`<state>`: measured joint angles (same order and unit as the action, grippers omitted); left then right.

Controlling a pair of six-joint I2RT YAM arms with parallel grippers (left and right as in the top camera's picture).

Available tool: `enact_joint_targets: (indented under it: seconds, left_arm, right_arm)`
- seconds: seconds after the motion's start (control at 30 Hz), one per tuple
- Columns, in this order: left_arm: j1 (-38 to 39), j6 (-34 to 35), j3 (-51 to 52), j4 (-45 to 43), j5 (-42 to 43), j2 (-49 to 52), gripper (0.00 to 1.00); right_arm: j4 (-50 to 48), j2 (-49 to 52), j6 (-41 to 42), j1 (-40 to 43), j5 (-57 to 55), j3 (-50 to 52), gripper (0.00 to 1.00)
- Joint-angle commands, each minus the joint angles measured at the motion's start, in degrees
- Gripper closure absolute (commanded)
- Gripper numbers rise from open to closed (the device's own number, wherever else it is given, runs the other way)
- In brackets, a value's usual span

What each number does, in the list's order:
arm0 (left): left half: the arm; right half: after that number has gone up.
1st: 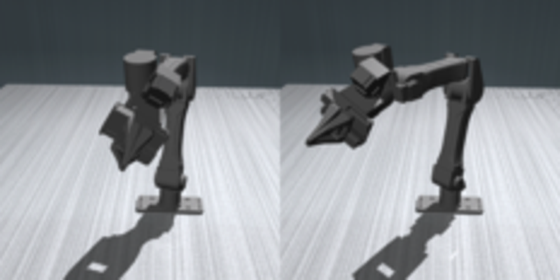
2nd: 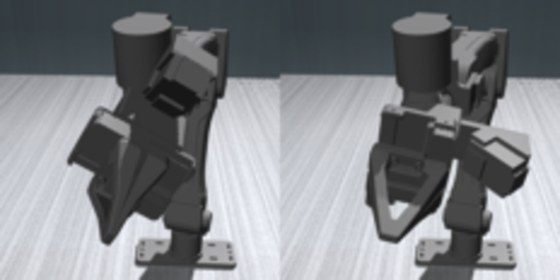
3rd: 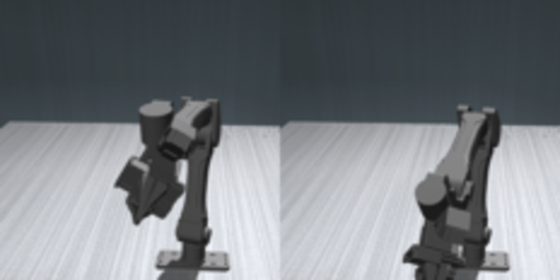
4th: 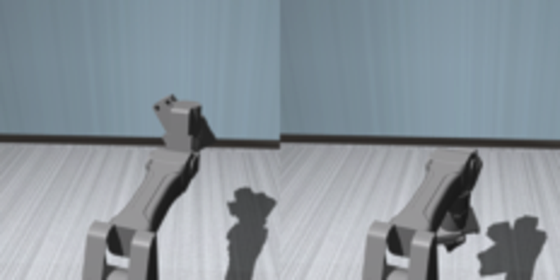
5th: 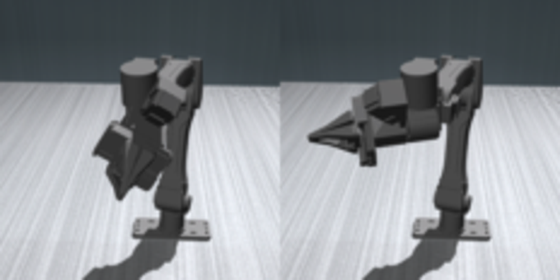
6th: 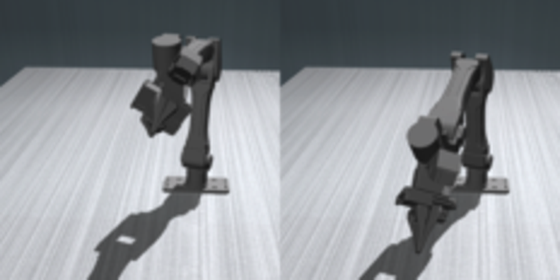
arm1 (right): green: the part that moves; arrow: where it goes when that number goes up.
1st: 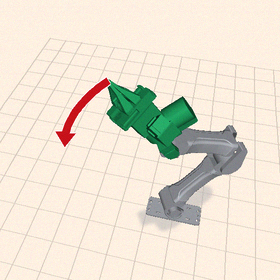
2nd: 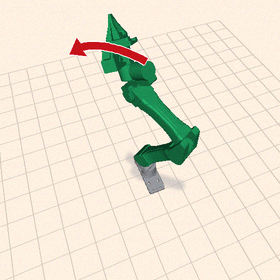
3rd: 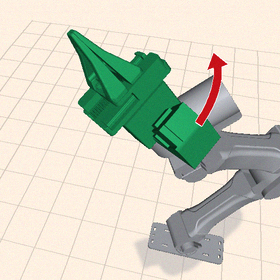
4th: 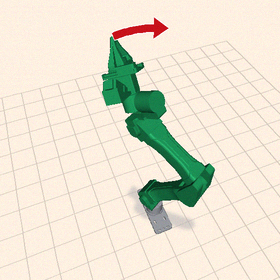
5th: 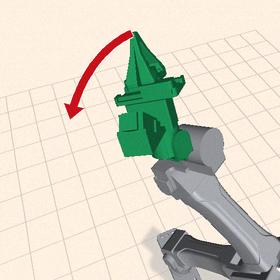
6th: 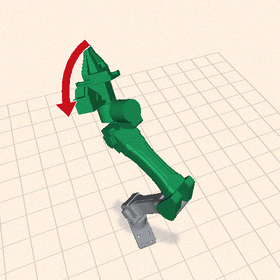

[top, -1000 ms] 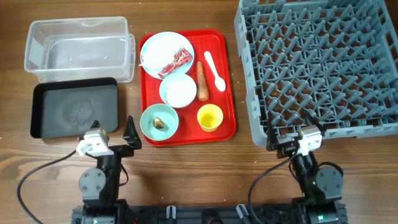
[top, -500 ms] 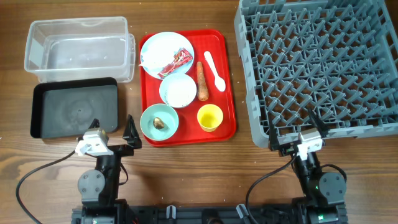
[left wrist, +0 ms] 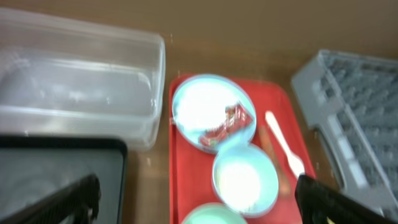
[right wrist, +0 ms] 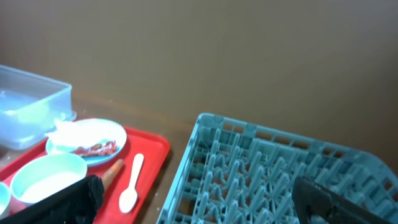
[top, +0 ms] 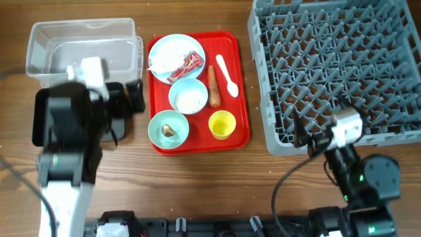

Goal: Sort waste into correct bins and load items into the dishwasher rack
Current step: 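Grasp the white tissue from the blue plate with left gripper, drop in clear bin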

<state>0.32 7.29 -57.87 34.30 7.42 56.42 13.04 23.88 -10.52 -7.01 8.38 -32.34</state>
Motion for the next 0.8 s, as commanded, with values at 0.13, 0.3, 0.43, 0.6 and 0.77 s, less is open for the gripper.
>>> enact_joint_targets:
  seconds: [0.13,0.3,0.43,0.6,0.77]
  left_arm:
    - [7.4,-4.3,-34.9,25.7,-1.9,27.5,0.0]
    - [9.0,-3.4,-38.0,28.5,3.0,33.6,0.0]
    - [9.0,-3.4,-38.0,27.0,8.3,33.6,0.0]
    - [9.0,0.6,-45.7,22.2,-2.2,41.1,0.0]
    - [9.4,-3.8,-53.4,21.6,-5.4,57.2,0.0]
  right_arm:
    - [21.2,23.0,4.9,0.2,7.6,-24.3,0.0]
    - [29.1,34.1,6.0,0.2,11.9,-29.9,0.0]
    - [31.3,39.1,17.1,0.2,12.6,-29.9,0.0]
    - [32.0,39.9,16.7,0.2,12.7,-29.9,0.0]
    - [33.9,39.9,16.7,0.2,12.7,-29.9,0.0]
